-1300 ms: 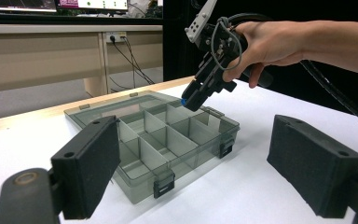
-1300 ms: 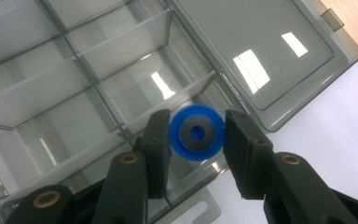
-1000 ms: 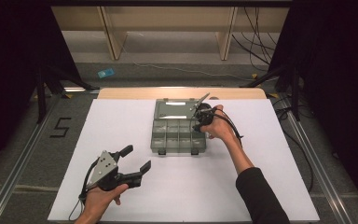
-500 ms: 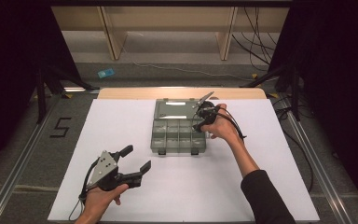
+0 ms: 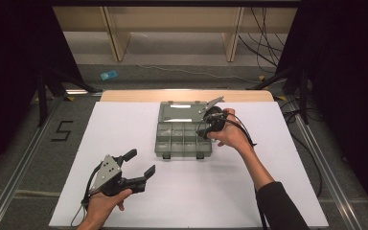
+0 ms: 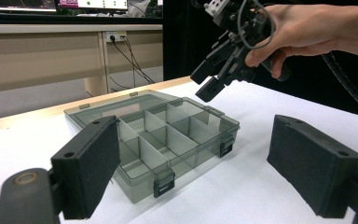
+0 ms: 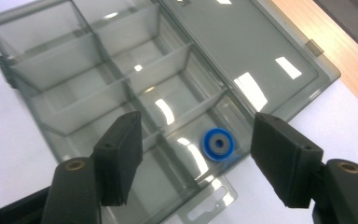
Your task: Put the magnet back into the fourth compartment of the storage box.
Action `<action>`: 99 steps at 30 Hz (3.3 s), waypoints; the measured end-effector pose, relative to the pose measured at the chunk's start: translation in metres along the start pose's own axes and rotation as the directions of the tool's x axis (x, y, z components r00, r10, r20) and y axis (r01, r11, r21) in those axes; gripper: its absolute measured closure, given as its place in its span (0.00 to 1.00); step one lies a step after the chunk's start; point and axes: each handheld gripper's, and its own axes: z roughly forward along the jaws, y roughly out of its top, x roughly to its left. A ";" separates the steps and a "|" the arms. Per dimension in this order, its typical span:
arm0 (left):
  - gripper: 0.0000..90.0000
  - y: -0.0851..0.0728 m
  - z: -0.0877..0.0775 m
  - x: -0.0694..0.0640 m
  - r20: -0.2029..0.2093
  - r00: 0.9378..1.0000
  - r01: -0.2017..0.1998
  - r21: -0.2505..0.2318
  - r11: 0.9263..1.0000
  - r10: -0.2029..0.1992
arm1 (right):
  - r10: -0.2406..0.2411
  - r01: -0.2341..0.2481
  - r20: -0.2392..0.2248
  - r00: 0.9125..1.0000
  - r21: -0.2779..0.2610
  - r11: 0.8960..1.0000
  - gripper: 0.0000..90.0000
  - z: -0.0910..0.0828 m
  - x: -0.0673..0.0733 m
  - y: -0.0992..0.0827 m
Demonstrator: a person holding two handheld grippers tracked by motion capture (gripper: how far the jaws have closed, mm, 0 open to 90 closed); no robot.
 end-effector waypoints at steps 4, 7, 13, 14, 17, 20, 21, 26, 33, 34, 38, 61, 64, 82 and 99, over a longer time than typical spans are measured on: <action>0.18 0.000 0.000 0.000 0.000 1.000 0.001 0.000 1.000 -0.001 | -0.001 0.001 0.003 1.000 -0.031 1.000 0.38 -0.004 0.005 -0.001; 0.18 0.000 0.000 0.000 -0.003 1.000 -0.001 0.003 1.000 0.002 | 0.003 -0.003 -0.001 1.000 -0.041 0.999 0.38 -0.006 0.009 -0.001; 0.18 0.000 0.000 0.000 0.000 1.000 0.000 0.000 1.000 0.000 | 0.008 -0.008 -0.007 1.000 -0.061 0.998 0.37 -0.009 0.016 -0.005; 0.18 0.000 0.000 0.000 -0.001 1.000 0.000 0.000 1.000 0.000 | 0.012 -0.013 -0.006 1.000 -0.067 0.998 0.36 -0.009 0.018 -0.006; 0.18 0.000 0.000 0.000 -0.001 1.000 0.000 0.001 1.000 0.000 | 0.004 -0.005 -0.009 1.000 -0.086 0.996 0.36 -0.012 0.021 -0.007; 0.18 0.000 0.000 0.000 0.000 1.000 0.001 0.001 1.000 -0.001 | -0.009 0.008 -0.008 1.000 -0.102 0.995 0.36 -0.014 0.025 -0.010; 0.18 0.000 0.000 0.000 0.000 1.000 0.001 0.001 1.000 -0.001 | -0.002 0.000 -0.026 1.000 -0.094 0.996 0.36 -0.016 0.027 -0.010; 0.18 0.000 0.000 0.000 0.000 1.000 0.000 0.000 1.000 0.000 | -0.017 0.014 -0.030 0.999 -0.113 0.994 0.36 -0.019 0.031 -0.012; 0.18 0.001 -0.001 0.000 0.001 1.000 -0.001 -0.003 1.000 0.001 | -0.009 0.004 -0.032 0.999 -0.146 0.989 0.34 -0.022 0.040 -0.017; 0.18 0.001 -0.001 0.000 0.001 1.000 -0.001 -0.004 1.000 0.001 | -0.013 0.007 -0.040 0.999 -0.137 0.990 0.34 -0.023 0.041 -0.018; 0.18 0.001 -0.001 0.000 0.001 1.000 -0.002 -0.003 1.000 0.002 | -0.010 0.004 -0.034 0.999 -0.162 0.987 0.33 -0.028 0.045 -0.022; 0.18 0.001 -0.001 -0.001 0.001 1.000 -0.003 -0.003 1.000 0.003 | 0.014 -0.037 -0.091 0.996 -0.264 0.964 0.31 -0.048 0.065 -0.041; 0.18 0.001 -0.001 -0.001 0.002 1.000 -0.003 -0.003 1.000 0.003 | 0.013 -0.039 -0.095 0.995 -0.277 0.960 0.28 -0.053 0.067 -0.047; 0.18 0.001 0.000 -0.002 0.012 1.000 -0.002 0.000 1.000 0.002 | 0.109 -0.160 -0.148 0.983 -0.398 0.904 0.22 -0.066 0.078 -0.076; 0.18 0.001 0.000 -0.002 0.023 1.000 -0.002 0.000 1.000 0.002 | 0.164 -0.212 -0.143 0.976 -0.458 0.863 0.22 -0.079 0.084 -0.106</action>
